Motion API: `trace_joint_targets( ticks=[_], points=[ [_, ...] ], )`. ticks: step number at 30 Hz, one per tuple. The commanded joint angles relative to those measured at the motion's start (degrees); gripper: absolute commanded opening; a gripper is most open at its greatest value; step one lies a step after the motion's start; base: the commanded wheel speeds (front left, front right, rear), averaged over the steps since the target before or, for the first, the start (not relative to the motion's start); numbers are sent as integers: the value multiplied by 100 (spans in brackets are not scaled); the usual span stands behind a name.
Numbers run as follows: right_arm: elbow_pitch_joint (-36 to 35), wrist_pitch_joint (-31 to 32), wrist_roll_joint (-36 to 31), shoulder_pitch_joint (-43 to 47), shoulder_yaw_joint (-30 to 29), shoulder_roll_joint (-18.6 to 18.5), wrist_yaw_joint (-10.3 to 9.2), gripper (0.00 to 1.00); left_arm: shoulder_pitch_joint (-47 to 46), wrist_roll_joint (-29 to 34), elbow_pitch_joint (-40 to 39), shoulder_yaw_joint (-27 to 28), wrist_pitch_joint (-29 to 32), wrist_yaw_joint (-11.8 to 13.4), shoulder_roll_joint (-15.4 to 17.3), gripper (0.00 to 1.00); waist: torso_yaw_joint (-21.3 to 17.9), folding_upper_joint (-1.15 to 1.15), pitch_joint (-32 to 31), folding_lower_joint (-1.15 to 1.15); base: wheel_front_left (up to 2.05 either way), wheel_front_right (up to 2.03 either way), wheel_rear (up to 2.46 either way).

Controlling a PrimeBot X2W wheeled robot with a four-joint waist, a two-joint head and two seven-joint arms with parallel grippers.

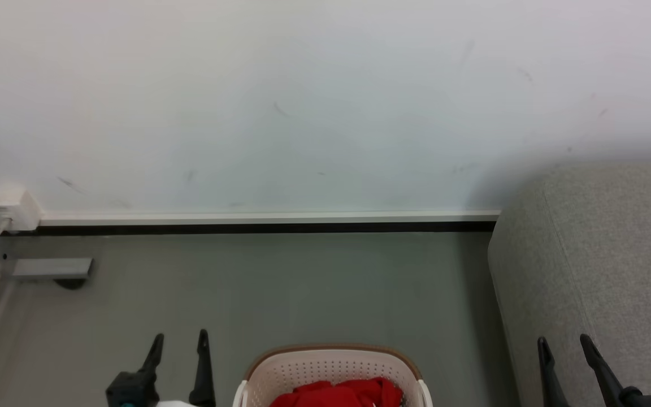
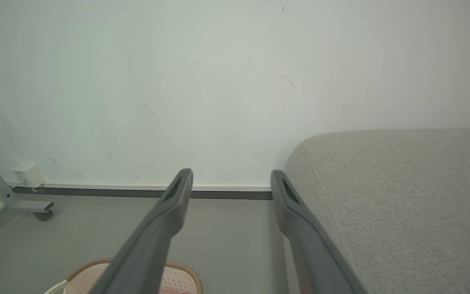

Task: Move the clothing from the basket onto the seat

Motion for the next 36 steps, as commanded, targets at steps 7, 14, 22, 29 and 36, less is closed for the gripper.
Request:
trace_joint_targets(
  ticks=[7, 14, 22, 29, 36],
  points=[
    [-295, -10, 16, -398, -96, -6, -12, 100, -607, 244, 117, -315, -2, -227, 36, 100, -143, 0, 854, 0, 0, 0, 0],
    [-653, -10, 40, -977, -194, -2, -12, 100, -1509, 458, 640, -847, -2, -552, 37, 100, -282, 0, 1919, 0, 0, 0, 0],
    [-1035, -10, 77, -1719, -156, 5, -12, 100, -2855, 878, 2046, -1535, 813, -962, 82, 100, -550, 0, 3237, 0, 0, 0, 0],
    [-1262, -10, 204, -2165, -80, 9, -12, 100, -3694, 979, 2980, -1765, 1372, -1132, 134, 100, -777, 0, 4066, 0, 0, 0, 0],
    [-1444, -10, 296, -2476, -21, 10, -12, 100, -4313, 1009, 3701, -1981, 1607, -1197, 115, 100, -886, 0, 4764, 0, 0, 0, 0]
  ],
)
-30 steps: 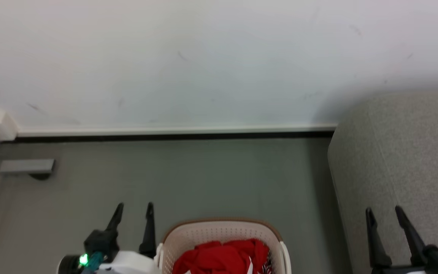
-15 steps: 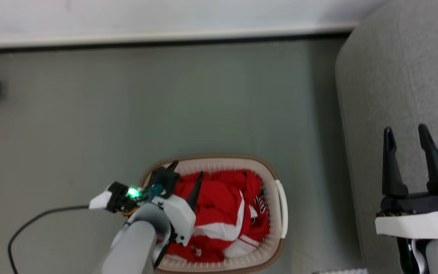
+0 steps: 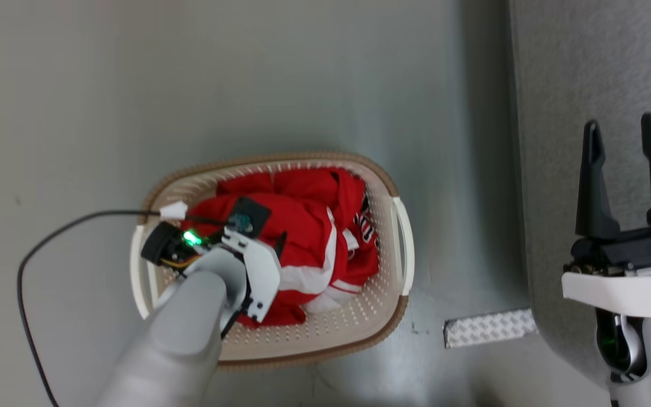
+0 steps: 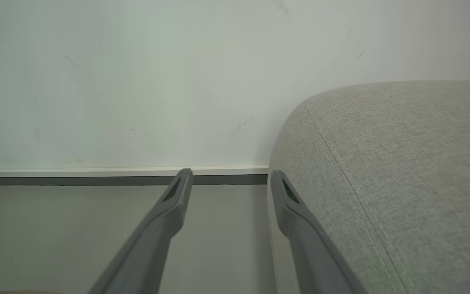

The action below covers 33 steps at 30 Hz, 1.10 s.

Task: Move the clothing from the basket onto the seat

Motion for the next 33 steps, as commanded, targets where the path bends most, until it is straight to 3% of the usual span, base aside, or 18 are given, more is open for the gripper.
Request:
trace_joint_targets(
  ticks=[1, 8, 21, 22, 23, 24, 25, 33],
  points=[
    [-60, 2, 61, -129, 1, 8, -12, 100, -125, 47, 57, -1, 4, 24, 47, 100, -125, -1, 382, -2, 0, 0, 0],
    [-282, 2, -8, -306, 94, 10, -12, 100, -646, 103, 553, -163, 18, 139, 19, 100, -145, -1, 983, -2, 0, 0, 0],
    [-384, 20, 90, -221, -41, -11, -15, 100, -1219, 73, 1285, -303, -149, 284, 29, 100, -323, -1, 1503, -2, 0, 0, 0],
    [-371, 20, 88, -192, -61, -17, -18, 100, -1229, 84, 1317, -321, -163, 278, 31, 96, -340, -1, 1510, -2, 0, 0, 0],
    [-360, 21, 100, -166, -72, -23, -19, 100, -1237, 109, 1342, -365, -212, 249, 36, 47, -357, -1, 1515, -2, 0, 0, 0],
    [-345, 21, 116, -144, -89, -27, -21, 100, -1247, 129, 1366, -403, -249, 232, 40, 12, -369, -1, 1513, -2, 0, 0, 0],
    [-326, 21, 126, -124, -109, -33, -30, 100, -1245, 149, 1397, -446, -281, 212, 38, 0, -375, -1, 1498, -2, 0, 0, 0],
    [-98, 7, 140, 83, -189, -56, -38, 100, -1009, -157, 1386, -414, -941, 225, -17, 0, -239, -1, 898, -2, 0, 0, 0]
  ],
)
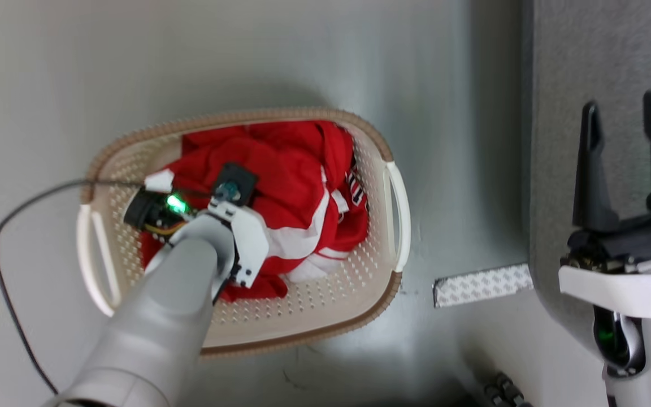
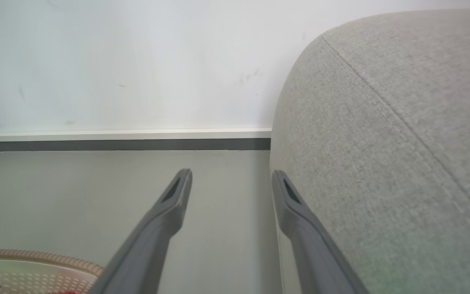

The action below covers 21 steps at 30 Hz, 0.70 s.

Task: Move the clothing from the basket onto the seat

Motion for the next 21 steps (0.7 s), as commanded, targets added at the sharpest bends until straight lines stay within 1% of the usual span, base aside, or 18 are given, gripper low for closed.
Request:
trace_joint_targets(
  ticks=[1, 4, 9, 13, 17, 21],
  points=[
    [210, 10, 103, 251, -246, -141, -69, 100, 129, -70, -5, 4, -98, -3, 10, 0, 108, 0, -337, 0, 0, 0, 0],
    [320, 9, 49, 340, -247, -139, -68, 100, 344, -245, -78, -10, -325, -50, 3, 0, 197, 0, -766, 0, 0, 0, 0],
    [538, 8, -28, 551, -215, -83, -48, 100, 876, -674, -468, -128, -569, -100, 5, 0, 317, 0, -1561, 0, 0, 0, 0],
    [710, 8, -90, 854, -313, -87, -48, 100, 1308, -1058, -876, -242, -647, -24, 0, 0, 453, 0, -2208, 0, 0, 0, 0],
    [838, 7, -149, 1143, -385, -87, -48, 100, 1699, -1403, -1283, -353, -682, 119, 1, 0, 553, 0, -2768, 0, 0, 0, 0],
    [942, 8, -180, 1426, -477, -88, -48, 100, 2066, -1611, -1635, -442, -689, 255, 1, 0, 624, 0, -3295, 0, 0, 0, 0]
  ],
)
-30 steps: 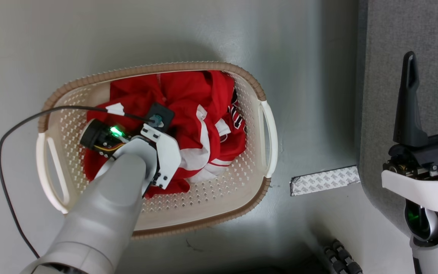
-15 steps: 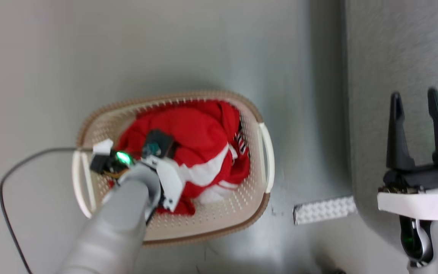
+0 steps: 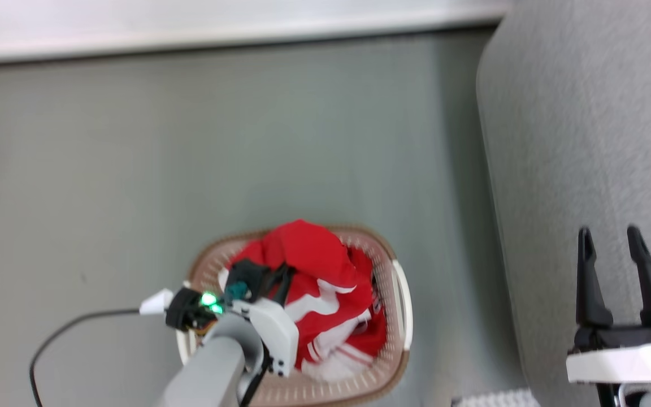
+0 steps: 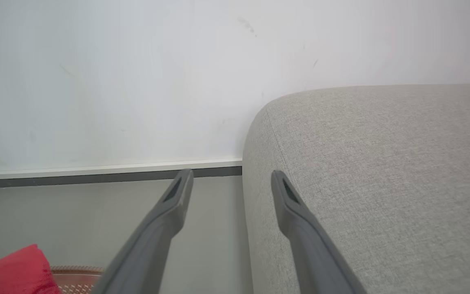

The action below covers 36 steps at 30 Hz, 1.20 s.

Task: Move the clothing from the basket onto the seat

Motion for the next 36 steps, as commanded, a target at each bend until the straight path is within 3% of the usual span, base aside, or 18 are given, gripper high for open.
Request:
trace_joint_targets(
  ticks=[1, 20, 36],
  points=[
    [53, 5, -33, 150, -49, -21, -20, 100, 177, -74, -100, -8, -21, 59, 21, 0, 173, -1, -646, 1, 0, 0, 0],
    [550, 5, -302, 1206, -172, -40, -20, 100, 1896, -310, -2087, 625, -19, 723, 407, 0, 439, -1, -2522, 1, 0, 0, 0],
    [797, 5, -376, 1573, 154, -223, -20, 100, 2819, -320, -3058, 1195, -20, 1078, 868, 0, 638, -1, -3100, 1, 0, 0, 0]
  ],
)
